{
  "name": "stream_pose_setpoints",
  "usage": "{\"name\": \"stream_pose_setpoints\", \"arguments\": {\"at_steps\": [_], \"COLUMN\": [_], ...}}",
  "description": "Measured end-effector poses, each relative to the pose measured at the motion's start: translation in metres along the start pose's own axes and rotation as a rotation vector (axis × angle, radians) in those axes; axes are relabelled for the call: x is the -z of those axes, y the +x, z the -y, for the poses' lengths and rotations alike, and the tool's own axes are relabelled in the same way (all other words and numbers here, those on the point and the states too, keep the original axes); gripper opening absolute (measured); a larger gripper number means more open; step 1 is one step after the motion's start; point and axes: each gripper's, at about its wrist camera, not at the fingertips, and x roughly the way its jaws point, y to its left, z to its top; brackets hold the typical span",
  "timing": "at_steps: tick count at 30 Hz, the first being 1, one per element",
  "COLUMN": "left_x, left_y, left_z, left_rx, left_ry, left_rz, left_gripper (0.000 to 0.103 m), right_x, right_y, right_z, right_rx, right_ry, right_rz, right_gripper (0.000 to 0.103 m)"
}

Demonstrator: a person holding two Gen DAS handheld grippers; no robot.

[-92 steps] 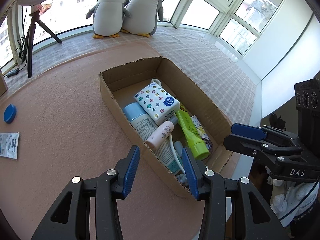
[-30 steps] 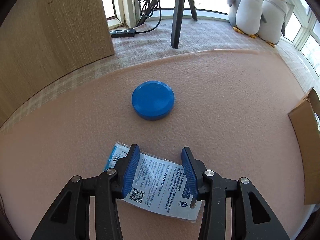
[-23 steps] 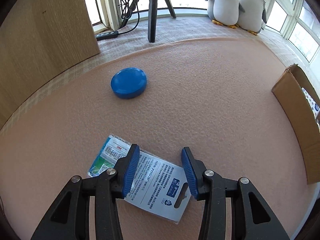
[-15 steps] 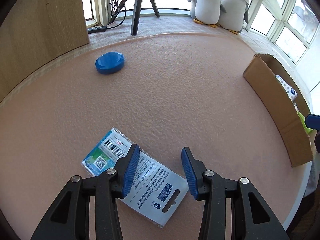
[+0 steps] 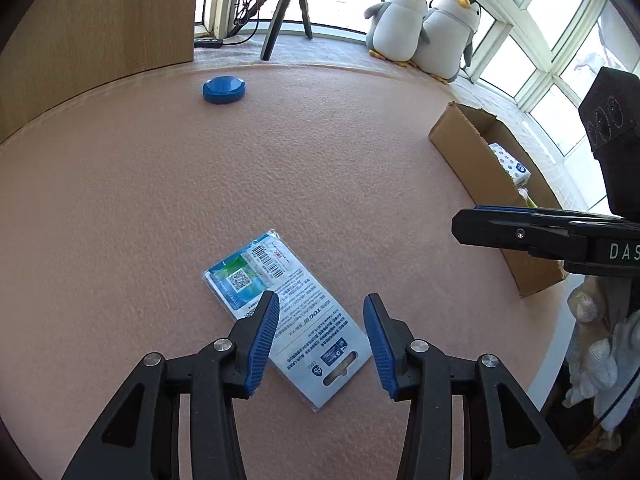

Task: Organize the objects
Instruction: 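Close the left tool on the packaged card while the right tool grips its other end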

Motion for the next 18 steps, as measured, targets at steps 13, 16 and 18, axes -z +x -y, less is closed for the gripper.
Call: {"name": "stream_pose_setpoints", "arguments": {"at_steps": [13, 16, 18], "left_x": [0.029, 0.032, 0.032], "left_y": [-0.001, 0.003, 0.004], "left_z": [-0.028, -0.027, -0.026], "left_rx": [0.031, 0.044, 0.050], "left_ry": [-0.122, -0.123, -0.124], "left_rz": [-0.048, -0.054, -0.053], "left_gripper": [0.047, 0.047, 0.047], "right_x": [0.004, 0.006, 0.005], "right_y": [0.060, 0.069, 0.072], "right_z": [-0.044, -0.051, -0.054], "right_rx": [-0.066, -0.071, -0.069], "right_ry": [-0.094, -0.103, -0.106], "right_rz": [-0.154, -0.178, -0.181], "right_gripper": [0.053, 0.053, 0.053]}}
